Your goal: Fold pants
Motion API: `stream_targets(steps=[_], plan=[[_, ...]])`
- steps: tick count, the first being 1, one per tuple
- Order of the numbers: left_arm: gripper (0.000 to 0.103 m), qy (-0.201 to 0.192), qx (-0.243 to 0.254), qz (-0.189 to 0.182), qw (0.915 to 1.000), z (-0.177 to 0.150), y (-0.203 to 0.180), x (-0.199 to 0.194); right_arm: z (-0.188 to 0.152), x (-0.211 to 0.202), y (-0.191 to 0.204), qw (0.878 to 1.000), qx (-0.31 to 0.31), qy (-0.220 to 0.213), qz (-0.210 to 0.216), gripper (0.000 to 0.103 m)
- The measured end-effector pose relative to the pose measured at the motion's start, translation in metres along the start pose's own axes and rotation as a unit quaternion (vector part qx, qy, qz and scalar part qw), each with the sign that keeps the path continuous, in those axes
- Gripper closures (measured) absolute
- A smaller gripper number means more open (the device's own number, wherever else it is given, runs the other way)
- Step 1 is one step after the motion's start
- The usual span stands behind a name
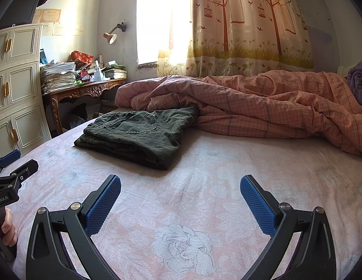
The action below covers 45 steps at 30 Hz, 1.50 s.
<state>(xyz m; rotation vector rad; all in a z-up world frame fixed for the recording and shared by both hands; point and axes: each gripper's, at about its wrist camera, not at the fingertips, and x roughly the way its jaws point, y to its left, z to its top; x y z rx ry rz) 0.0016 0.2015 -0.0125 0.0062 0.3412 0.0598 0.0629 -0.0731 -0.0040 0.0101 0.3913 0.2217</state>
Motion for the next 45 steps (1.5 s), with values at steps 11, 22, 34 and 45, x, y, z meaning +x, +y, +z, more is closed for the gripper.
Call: stream_targets(steps=[11,22,34,45], plan=[[0.001,0.001,0.004,0.001,1.0,-0.0015,0.0022,0.0005,-0.0002,-0.0008,-0.0001,1.0,0.0,0.0,0.0,0.001],[0.001,0.001,0.005,0.001,1.0,-0.001,0.0019,0.0007,0.0005,-0.0003,-0.0007,1.0,0.0,0.001,0.0,0.001],[0.001,0.001,0.006,0.001,1.0,-0.0006,0.0016,0.0009,0.0003,-0.0011,-0.0006,1.0,-0.001,0.001,0.0,0.001],[0.001,0.002,0.01,0.001,1.0,-0.001,0.0045,0.0012,0.0007,-0.0009,-0.0007,1.0,-0.001,0.001,0.0,0.001]])
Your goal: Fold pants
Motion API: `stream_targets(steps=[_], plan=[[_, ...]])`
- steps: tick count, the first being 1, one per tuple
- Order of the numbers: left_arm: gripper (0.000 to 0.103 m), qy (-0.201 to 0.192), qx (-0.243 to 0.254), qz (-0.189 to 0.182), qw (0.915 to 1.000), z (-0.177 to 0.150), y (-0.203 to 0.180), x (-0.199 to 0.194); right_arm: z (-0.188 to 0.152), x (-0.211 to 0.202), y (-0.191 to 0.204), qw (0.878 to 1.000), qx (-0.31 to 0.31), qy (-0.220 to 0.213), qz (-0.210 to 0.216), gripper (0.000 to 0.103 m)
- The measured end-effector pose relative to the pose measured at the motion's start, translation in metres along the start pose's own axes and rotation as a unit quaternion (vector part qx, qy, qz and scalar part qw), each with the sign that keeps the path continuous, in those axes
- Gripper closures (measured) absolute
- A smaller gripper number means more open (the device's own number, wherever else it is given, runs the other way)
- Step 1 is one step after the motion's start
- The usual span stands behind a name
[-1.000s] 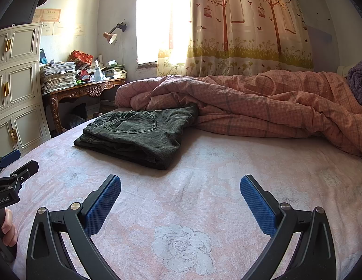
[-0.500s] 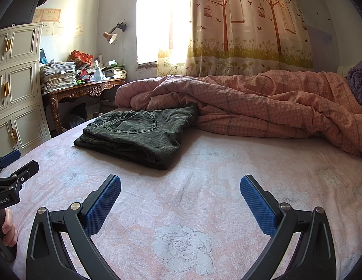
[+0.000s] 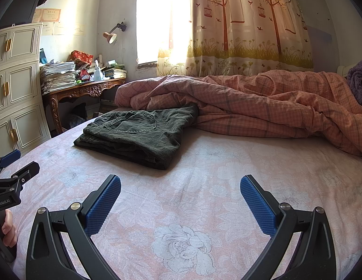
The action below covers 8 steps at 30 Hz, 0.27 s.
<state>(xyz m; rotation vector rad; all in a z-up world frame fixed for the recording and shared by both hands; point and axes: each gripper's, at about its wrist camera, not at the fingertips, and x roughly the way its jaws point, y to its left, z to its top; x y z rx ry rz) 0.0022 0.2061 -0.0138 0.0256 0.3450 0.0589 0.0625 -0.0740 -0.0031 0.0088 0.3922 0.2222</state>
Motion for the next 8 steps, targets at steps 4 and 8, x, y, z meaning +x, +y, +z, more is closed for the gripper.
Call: stream_targets(steps=[4,8], plan=[[0.001,0.0,0.0,0.0,1.0,0.0002,-0.0002,0.0003,0.0,0.0001,0.0,1.0,0.0,0.0,0.0,0.001],[0.001,0.0,0.0,0.0,1.0,0.0007,-0.0012,0.0004,0.0001,0.0001,0.0,1.0,0.0,0.0,0.0,0.001]])
